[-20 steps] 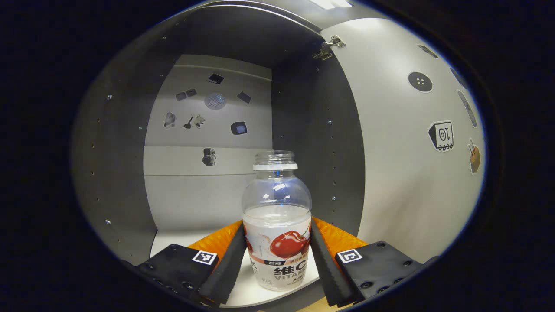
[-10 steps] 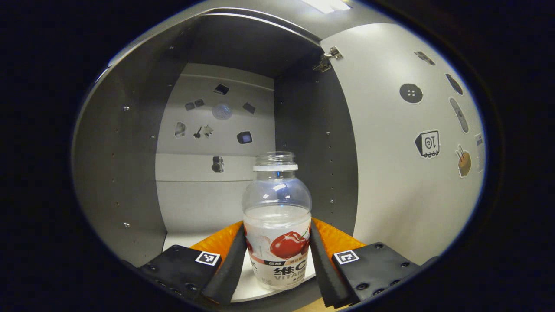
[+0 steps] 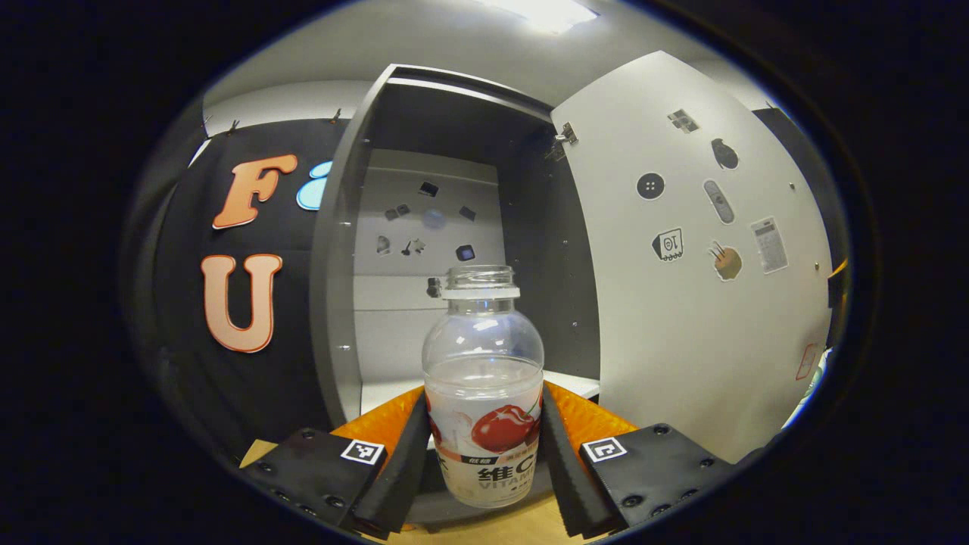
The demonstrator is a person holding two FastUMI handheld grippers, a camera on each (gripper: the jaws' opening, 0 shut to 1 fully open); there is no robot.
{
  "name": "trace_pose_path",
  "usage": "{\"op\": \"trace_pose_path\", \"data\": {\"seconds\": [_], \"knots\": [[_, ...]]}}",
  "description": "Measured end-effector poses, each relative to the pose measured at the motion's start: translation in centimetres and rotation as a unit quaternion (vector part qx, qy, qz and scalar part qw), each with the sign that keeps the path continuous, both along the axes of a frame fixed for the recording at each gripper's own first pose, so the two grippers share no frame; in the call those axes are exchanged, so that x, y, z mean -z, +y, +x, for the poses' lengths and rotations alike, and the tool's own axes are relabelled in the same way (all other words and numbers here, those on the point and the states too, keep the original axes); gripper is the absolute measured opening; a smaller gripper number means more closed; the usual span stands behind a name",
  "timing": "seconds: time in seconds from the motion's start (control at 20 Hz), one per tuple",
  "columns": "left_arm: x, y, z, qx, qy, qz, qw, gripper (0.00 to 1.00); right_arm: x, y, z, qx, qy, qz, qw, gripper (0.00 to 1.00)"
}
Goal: Open the cabinet door with the right hand, grasp the bottle in the cabinet with the left hand and place it on the coaster, then close the cabinet door with the right hand.
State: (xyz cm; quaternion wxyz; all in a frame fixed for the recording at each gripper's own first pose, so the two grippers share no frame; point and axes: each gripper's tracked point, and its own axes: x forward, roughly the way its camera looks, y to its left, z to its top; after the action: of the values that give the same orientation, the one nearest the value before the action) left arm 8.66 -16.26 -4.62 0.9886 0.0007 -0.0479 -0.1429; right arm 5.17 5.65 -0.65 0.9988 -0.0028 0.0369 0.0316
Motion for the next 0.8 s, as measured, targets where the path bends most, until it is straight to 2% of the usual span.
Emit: {"op": "trace_pose_path", "data": {"seconds": [0.05,0.1,0.3,0.55,0.6,0.65,0.75,0.8], "knots": [[1.2,1.1,-1.4,-0.013,0.007,0.004,1.000,0.82,0.1,0.2,-0.1,-0.009,-0.005,-0.005,1.000,0.98],[2.5,2.1,-2.9,-0.024,0.013,0.009,1.000,0.80,0.4,0.6,-0.4,-0.022,-0.007,-0.005,1.000,0.93],[7.5,5.5,-7.6,-0.049,0.034,0.022,0.998,0.80,1.0,1.5,-0.9,-0.045,-0.009,0.014,0.999,0.93],[14.7,8.7,-10.7,-0.058,0.085,0.011,0.995,0.79,2.8,1.8,-1.0,-0.017,-0.003,0.030,0.999,0.93],[16.0,9.0,-11.1,-0.056,0.094,0.009,0.994,0.82,3.1,1.7,-1.2,-0.007,-0.002,0.029,1.000,0.98],[17.0,9.3,-11.4,-0.055,0.099,0.012,0.993,0.81,3.5,1.5,-1.3,0.005,-0.001,0.029,1.000,0.93],[18.7,9.9,-11.9,-0.053,0.091,0.033,0.994,0.80,4.6,1.1,-1.6,0.026,0.007,0.037,0.999,0.93],[19.2,10.2,-12.3,-0.054,0.080,0.039,0.995,0.80,5.0,1.2,-2.0,0.033,0.010,0.043,0.998,0.97]]}}
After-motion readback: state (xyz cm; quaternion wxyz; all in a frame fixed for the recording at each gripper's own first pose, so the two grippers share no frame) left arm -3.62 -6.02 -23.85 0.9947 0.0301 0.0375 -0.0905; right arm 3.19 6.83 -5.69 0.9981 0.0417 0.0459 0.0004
